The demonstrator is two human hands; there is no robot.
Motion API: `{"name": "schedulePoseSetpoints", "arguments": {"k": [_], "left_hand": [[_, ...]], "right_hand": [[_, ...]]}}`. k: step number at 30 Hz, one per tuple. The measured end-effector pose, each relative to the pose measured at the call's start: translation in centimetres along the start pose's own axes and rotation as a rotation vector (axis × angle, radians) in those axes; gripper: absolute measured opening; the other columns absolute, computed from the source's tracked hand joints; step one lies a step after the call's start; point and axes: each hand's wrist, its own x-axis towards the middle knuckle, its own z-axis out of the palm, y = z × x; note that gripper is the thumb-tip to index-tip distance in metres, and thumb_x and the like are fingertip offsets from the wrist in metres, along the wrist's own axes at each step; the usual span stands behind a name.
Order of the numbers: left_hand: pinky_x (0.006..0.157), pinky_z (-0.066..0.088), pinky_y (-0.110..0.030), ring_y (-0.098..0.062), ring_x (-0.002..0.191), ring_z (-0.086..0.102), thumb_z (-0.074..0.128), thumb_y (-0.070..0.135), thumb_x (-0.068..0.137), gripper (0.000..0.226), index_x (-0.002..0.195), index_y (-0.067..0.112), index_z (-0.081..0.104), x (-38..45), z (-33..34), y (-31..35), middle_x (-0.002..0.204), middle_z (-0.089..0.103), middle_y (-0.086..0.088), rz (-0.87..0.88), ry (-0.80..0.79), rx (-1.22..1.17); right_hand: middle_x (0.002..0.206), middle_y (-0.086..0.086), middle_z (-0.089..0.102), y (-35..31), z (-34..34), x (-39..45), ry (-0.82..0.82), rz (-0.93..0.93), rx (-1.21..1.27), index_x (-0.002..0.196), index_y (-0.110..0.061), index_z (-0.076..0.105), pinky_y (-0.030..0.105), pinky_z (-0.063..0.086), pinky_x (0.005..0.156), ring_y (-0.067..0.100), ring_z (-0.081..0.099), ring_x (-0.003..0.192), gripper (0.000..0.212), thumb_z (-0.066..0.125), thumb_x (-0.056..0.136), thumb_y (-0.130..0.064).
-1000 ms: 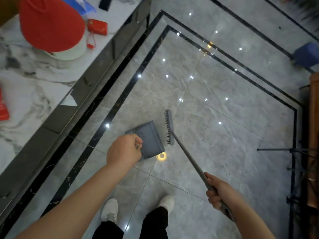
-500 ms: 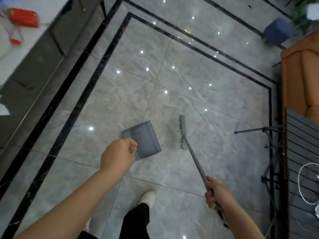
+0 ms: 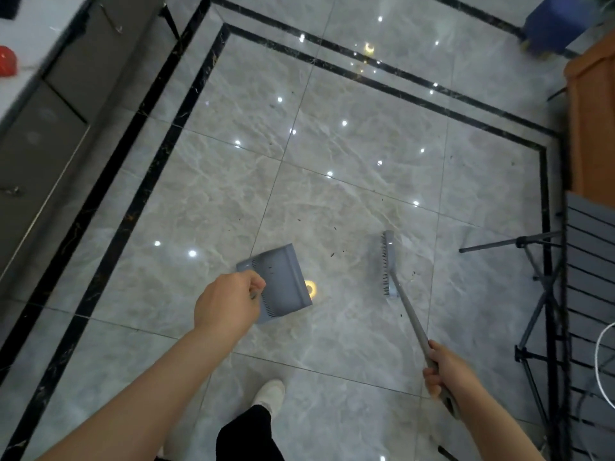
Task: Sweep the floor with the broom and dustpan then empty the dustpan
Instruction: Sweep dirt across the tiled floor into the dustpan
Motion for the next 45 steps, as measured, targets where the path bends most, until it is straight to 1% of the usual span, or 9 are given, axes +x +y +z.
{"name": "schedulePoseSetpoints", "arguments": {"k": [10, 14, 19, 25, 31, 33, 36, 41, 45], "left_hand": [[0.064, 0.053, -0.029, -0.020, 0.064, 0.058, 0.055, 0.008, 0.089, 0.023, 0.097, 0.025, 0.069, 2.8, 1.4, 4.3, 0.100, 0.069, 0.006, -0.030, 0.049, -0.009], [0.067, 0.056, -0.031, -0.022, 0.067, 0.064, 0.054, 0.007, 0.088, 0.026, 0.095, 0.027, 0.069, 3.8, 1.7, 5.4, 0.100, 0.068, 0.007, -0.054, 0.069, 0.004], [0.069, 0.058, -0.035, -0.028, 0.075, 0.068, 0.050, 0.005, 0.087, 0.031, 0.098, 0.026, 0.070, 4.2, 1.9, 6.1, 0.103, 0.069, 0.005, -0.068, 0.062, 0.019], [0.065, 0.054, -0.031, -0.027, 0.076, 0.069, 0.053, 0.008, 0.089, 0.026, 0.099, 0.025, 0.069, 4.2, 1.9, 6.3, 0.104, 0.069, 0.005, -0.058, 0.051, 0.029], [0.069, 0.048, -0.028, -0.025, 0.087, 0.067, 0.050, 0.004, 0.088, 0.033, 0.107, 0.024, 0.068, 4.0, 1.8, 6.6, 0.110, 0.068, 0.004, -0.070, 0.056, 0.047], [0.070, 0.048, -0.027, -0.023, 0.093, 0.066, 0.050, 0.003, 0.087, 0.035, 0.109, 0.023, 0.068, 3.9, 1.7, 6.5, 0.112, 0.068, 0.003, -0.065, 0.062, 0.047], [0.067, 0.045, -0.026, -0.024, 0.089, 0.067, 0.051, 0.004, 0.088, 0.034, 0.111, 0.024, 0.067, 4.1, 1.8, 6.3, 0.111, 0.067, 0.003, -0.064, 0.056, 0.053], [0.073, 0.051, -0.030, -0.025, 0.094, 0.067, 0.052, 0.007, 0.090, 0.032, 0.114, 0.024, 0.066, 4.2, 1.9, 6.3, 0.114, 0.068, 0.001, -0.043, 0.073, 0.058], [0.073, 0.051, -0.030, -0.023, 0.100, 0.064, 0.053, 0.007, 0.090, 0.033, 0.115, 0.024, 0.066, 4.1, 1.7, 6.4, 0.115, 0.067, 0.001, -0.038, 0.077, 0.074]], "right_hand": [[0.063, 0.006, 0.036, -3.2, -0.5, 4.4, -0.003, -0.054, -0.120, 0.145, -0.020, 0.037, 0.016, 0.027, 0.031, 0.014, 0.030, 0.040, 0.046, 0.028, 0.101, -0.010], [0.062, 0.008, 0.043, -4.6, 1.1, 5.0, -0.007, -0.117, -0.258, 0.145, -0.021, 0.038, 0.018, 0.031, 0.032, 0.018, 0.035, 0.044, 0.046, 0.028, 0.101, -0.012], [0.062, 0.006, 0.041, -5.5, 2.8, 5.1, -0.125, -0.095, -0.365, 0.146, -0.023, 0.035, 0.018, 0.032, 0.033, 0.017, 0.033, 0.045, 0.048, 0.025, 0.100, -0.009], [0.054, 0.003, 0.035, -4.6, 2.7, 2.3, -0.216, -0.048, -0.436, 0.142, -0.025, 0.041, 0.017, 0.027, 0.034, 0.013, 0.028, 0.035, 0.046, 0.028, 0.100, -0.010], [0.052, 0.003, 0.035, -5.6, -0.7, -0.4, -0.232, -0.008, -0.375, 0.139, -0.024, 0.045, 0.016, 0.025, 0.031, 0.009, 0.026, 0.032, 0.041, 0.033, 0.101, -0.014], [0.055, 0.005, 0.036, -5.7, -0.7, -0.3, -0.193, -0.033, -0.378, 0.140, -0.024, 0.043, 0.016, 0.026, 0.031, 0.010, 0.028, 0.032, 0.042, 0.033, 0.101, -0.013], [0.057, 0.006, 0.038, -5.5, 1.4, 0.2, -0.152, -0.057, -0.406, 0.141, -0.025, 0.042, 0.015, 0.026, 0.033, 0.010, 0.028, 0.030, 0.045, 0.031, 0.100, -0.010], [0.055, 0.002, 0.033, -4.0, 5.0, -0.4, -0.293, 0.019, -0.442, 0.140, -0.027, 0.043, 0.016, 0.024, 0.034, 0.009, 0.025, 0.036, 0.048, 0.028, 0.099, -0.008], [0.049, 0.000, 0.033, -4.4, 3.1, -1.5, -0.357, 0.064, -0.402, 0.136, -0.030, 0.046, 0.015, 0.023, 0.031, 0.007, 0.025, 0.035, 0.042, 0.033, 0.100, -0.015]]}}
